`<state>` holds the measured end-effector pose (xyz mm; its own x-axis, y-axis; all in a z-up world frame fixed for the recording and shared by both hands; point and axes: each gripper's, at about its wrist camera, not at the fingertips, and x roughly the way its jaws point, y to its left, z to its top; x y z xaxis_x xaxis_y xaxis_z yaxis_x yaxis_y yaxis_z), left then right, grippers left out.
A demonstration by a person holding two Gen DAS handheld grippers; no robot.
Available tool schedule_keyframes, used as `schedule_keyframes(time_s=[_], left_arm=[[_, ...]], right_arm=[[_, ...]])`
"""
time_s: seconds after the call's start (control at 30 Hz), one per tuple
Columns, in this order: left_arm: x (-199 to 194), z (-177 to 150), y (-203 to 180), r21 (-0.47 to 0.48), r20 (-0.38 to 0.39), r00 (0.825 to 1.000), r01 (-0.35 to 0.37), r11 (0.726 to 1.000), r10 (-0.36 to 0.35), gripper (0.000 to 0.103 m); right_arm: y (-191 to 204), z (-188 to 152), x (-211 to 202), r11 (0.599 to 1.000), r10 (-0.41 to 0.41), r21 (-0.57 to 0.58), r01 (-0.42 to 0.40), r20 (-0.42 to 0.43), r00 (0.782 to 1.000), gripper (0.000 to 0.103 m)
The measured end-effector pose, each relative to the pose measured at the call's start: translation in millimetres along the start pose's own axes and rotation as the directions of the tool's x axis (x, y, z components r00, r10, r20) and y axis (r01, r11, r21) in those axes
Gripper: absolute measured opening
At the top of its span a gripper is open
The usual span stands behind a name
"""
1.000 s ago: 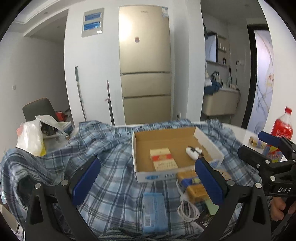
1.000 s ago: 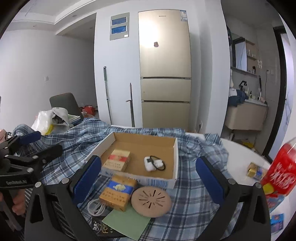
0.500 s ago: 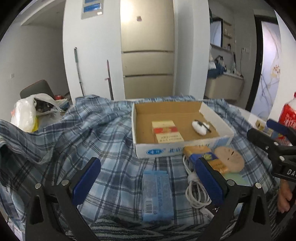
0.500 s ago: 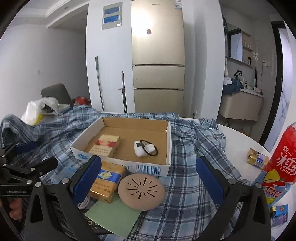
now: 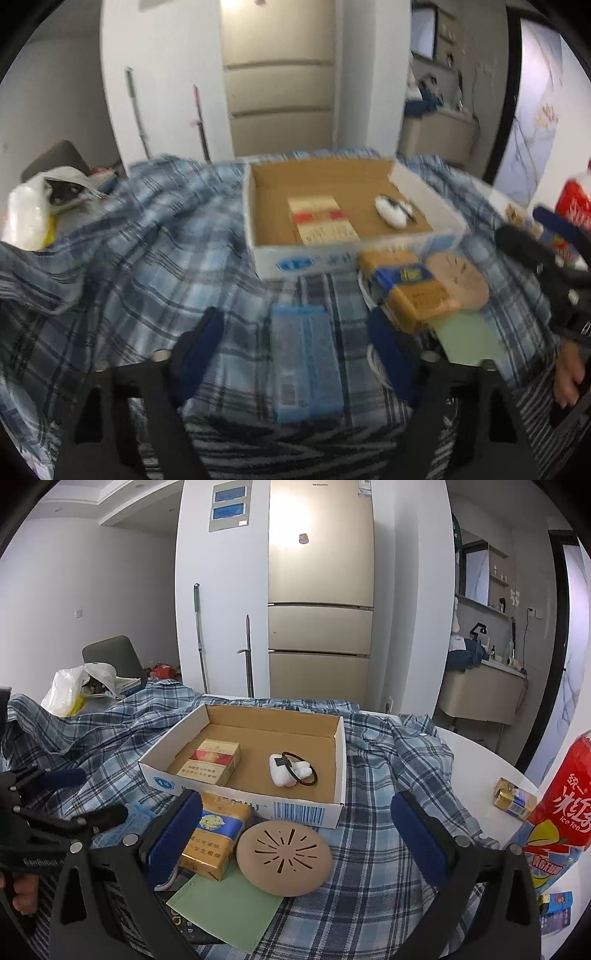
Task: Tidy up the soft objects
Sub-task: 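Lower the left tool and grasp the light blue packet on the shirt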
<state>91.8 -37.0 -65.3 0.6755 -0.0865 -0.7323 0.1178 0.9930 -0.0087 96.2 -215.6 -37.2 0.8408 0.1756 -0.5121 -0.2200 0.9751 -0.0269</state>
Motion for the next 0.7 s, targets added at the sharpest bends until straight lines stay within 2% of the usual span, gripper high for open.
schedule_keyframes(time_s=[0.1,0.27,0.4,0.57,0.7], left_arm=[[15,-1,5,-0.026,-0.081,0.996,0.021,0.999,-0.023,0.071],[29,-4,12,-0.065,-0.151,0.984,0.087,0.994,-0.096,0.062],[33,-4,12,-0.066,-0.165,0.981,0.088,0.994,-0.098,0.06],[41,-4,12,-0.068,-0.204,0.975,0.076,0.995,-0.088,0.044],[33,-4,11,-0.055,-0.16,0.983,0.077,0.996,-0.085,0.037]], right_arm=[[-1,-1,2,1.0,-0.002,0.001,0.002,-0.011,1.0,0.102],[-2,-1,4,1.0,-0.002,0.009,0.002,-0.025,1.0,0.102],[-1,-1,6,1.0,-0.007,0.008,0.008,-0.033,0.999,0.102],[-4,-1,7,1.0,-0.008,0.019,0.009,-0.038,0.999,0.102],[-15,0,9,0.997,0.021,0.073,-0.018,-0.051,0.998,0.102]])
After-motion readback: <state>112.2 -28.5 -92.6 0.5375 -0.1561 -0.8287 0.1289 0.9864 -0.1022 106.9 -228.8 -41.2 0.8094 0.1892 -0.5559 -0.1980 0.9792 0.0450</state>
